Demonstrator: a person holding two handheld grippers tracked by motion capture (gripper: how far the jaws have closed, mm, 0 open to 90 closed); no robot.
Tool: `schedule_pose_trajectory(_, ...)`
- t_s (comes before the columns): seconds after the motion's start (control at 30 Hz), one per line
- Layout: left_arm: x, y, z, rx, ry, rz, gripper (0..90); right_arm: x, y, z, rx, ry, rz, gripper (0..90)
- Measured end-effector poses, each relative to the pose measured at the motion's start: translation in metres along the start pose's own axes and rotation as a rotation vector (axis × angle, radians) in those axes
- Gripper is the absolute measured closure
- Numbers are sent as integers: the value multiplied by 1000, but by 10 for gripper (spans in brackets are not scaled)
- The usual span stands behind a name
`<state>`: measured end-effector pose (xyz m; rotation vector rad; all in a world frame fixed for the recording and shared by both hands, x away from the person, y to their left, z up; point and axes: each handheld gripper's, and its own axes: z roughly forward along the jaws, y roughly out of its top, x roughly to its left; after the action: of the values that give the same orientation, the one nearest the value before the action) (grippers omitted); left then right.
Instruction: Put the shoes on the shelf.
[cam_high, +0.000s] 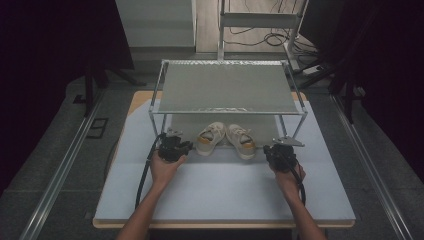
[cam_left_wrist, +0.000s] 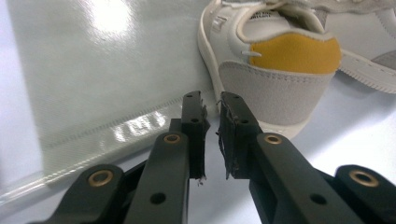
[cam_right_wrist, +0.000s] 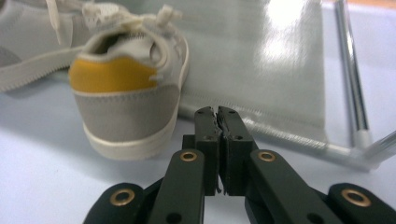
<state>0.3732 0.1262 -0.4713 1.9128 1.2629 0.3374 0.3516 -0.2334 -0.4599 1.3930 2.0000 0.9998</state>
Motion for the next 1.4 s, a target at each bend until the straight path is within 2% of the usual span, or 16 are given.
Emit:
schedule_pose_trajectory(0.17, -4, -2, 7, 25, -22, 6, 805, 7, -3, 3, 23, 14, -22, 865)
schedule_pose_trajectory(0.37, -5, -2, 9, 26, -29, -7, 806, 21, -5, 7, 33, 43, -39, 857)
schedule_pose_trajectory(0.47, -7, -2, 9, 27, -40, -12, 809, 26, -4, 8, 32, 38, -45, 861)
schedule_pose_trajectory(0.73, -18, -3, 13, 27, -79, -6, 807, 36, -3, 11, 27, 75, -45, 856)
schedule_pose_trajectory(1.0, -33, 1, 19, 40, -106, 25, 803, 51, -1, 16, 16, 110, -59, 855)
schedule_pose_trajectory(1.13, -42, 2, 24, 44, -121, 28, 803, 55, -1, 18, 8, 125, -53, 856)
schedule_pose_trajectory(1.2, -45, 3, 25, 42, -112, 41, 809, 57, -1, 19, 3, 124, -53, 859)
schedule_pose_trajectory(1.37, -43, 3, 25, 47, -126, 24, 797, 55, -2, 20, 1, 126, -49, 845)
schedule_pose_trajectory(1.4, -42, 4, 24, 47, -124, 36, 797, 55, -2, 19, -6, 125, -48, 845)
